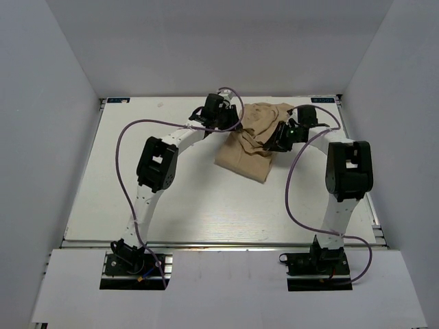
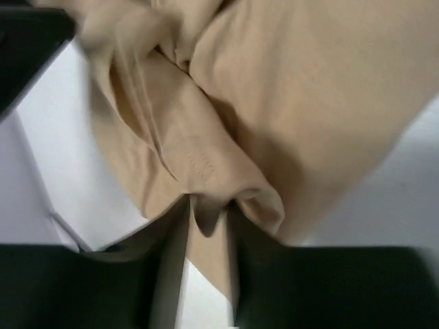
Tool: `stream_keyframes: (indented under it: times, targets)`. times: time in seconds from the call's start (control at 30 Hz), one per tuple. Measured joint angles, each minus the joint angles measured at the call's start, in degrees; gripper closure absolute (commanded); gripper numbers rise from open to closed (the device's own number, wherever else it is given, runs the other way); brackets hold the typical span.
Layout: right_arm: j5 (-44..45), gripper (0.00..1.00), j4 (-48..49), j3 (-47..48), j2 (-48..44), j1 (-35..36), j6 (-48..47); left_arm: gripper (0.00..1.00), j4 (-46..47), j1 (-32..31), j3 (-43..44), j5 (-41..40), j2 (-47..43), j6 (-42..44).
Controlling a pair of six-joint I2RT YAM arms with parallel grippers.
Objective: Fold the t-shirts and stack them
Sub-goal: Fold the folded rectangular tshirt in 1/3 of the way
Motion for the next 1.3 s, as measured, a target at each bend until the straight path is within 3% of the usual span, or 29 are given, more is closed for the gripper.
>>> stream_keyframes:
  times: [0.03,0.1,0.13,0.17,0.27,0.43,0.6,0.73,0.87,1.07,1.3]
  targets:
    - [-2.38,0.43,1.84,0.2,1.29,-0.74,2.12,0.01,0.85,0.22,1.64,0.04,1.53,-0.61]
    - [-6.23,0.34,5.84,1.11,4.17,-2.38,6.27,0.0,1.6,0.85,6.03,0.15,5.07,-2.43]
    - [-7.96,0.24,8.15,1.38,5.46,-3.21,8.61,0.0,2.21,1.27,8.41,0.26,6.86,-3.3]
    - [-9.51,0.24,10.8,1.38,6.6,-4.07,11.21,0.0,2.62,1.77,10.32,0.61,8.37,-4.31]
    - [-12.66,0.1,18.73,-0.37,7.52,-6.62,17.7,0.0,3.74,3.17,12.2,1.84,10.03,-6.14]
    - [-12.68,0.1,22.38,-0.94,6.25,-9.79,20.06,0.0,5.44,5.2,10.38,2.47,8.68,-7.52]
    - [-4.7,0.1,12.94,0.39,-0.26,-8.87,8.28,0.0,1.27,6.23,5.42,1.38,2.93,-5.46]
    - [-0.15,0.1,5.49,2.36,-6.51,-4.37,-1.62,0.0,-3.89,6.32,-3.15,-3.02,-7.34,-2.56]
    - [-0.09,0.1,3.02,0.11,-11.37,2.45,-7.37,0.0,-6.62,6.32,-17.99,-7.98,-22.69,-0.7]
    - [-2.12,0.1,0.81,-4.11,-9.77,11.02,-11.08,0.0,-6.75,6.32,-38.4,-12.2,-42.99,0.5]
    - [0.72,0.1,2.32,-4.09,-4.7,15.17,-11.93,0.0,-8.22,6.32,-46.18,-13.57,-48.22,1.36]
